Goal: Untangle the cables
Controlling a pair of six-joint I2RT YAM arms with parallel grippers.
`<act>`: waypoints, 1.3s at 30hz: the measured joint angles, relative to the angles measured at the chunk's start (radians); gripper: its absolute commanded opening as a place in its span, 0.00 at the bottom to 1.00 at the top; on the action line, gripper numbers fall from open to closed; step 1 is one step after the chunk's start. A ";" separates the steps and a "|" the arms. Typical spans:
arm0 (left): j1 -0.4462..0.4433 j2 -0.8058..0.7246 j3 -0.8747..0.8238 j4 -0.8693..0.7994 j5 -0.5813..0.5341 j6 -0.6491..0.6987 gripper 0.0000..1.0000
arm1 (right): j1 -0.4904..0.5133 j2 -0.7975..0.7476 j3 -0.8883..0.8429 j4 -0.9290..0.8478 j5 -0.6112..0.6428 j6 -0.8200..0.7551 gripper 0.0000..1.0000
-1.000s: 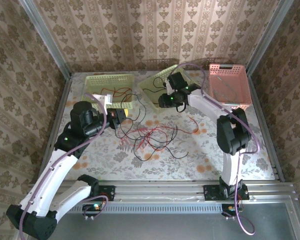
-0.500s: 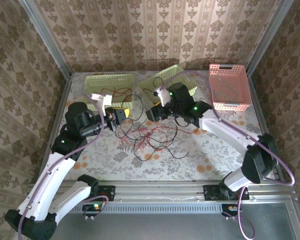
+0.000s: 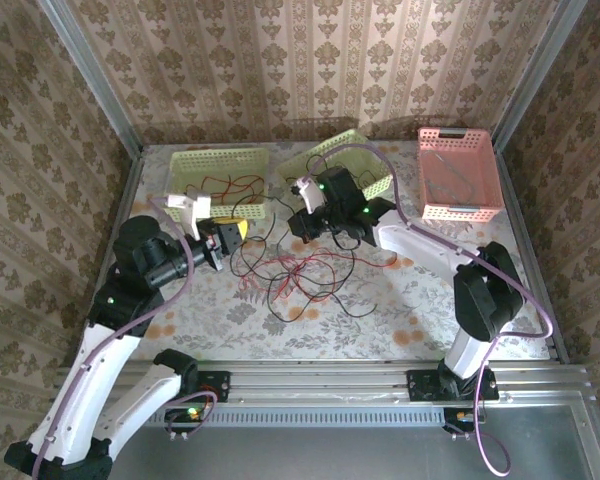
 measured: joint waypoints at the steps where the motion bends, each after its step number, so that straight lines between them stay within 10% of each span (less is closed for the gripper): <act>1: 0.007 -0.003 -0.006 0.002 -0.007 0.000 0.00 | 0.000 -0.021 0.000 0.000 0.012 0.003 0.00; 4: 0.032 -0.003 -0.032 0.012 -0.029 0.000 0.00 | 0.000 -0.102 0.000 0.003 0.042 0.014 0.00; 9: 0.057 0.012 -0.111 0.046 -0.048 -0.028 0.37 | 0.003 -0.252 0.006 0.023 0.067 0.041 0.00; 20: 0.057 0.084 -0.240 0.170 -0.027 -0.093 0.73 | 0.018 -0.395 0.120 0.068 0.123 0.060 0.00; 39: 0.068 0.014 -0.374 0.150 -0.150 -0.177 0.81 | -0.155 -0.127 0.324 0.166 0.351 0.072 0.00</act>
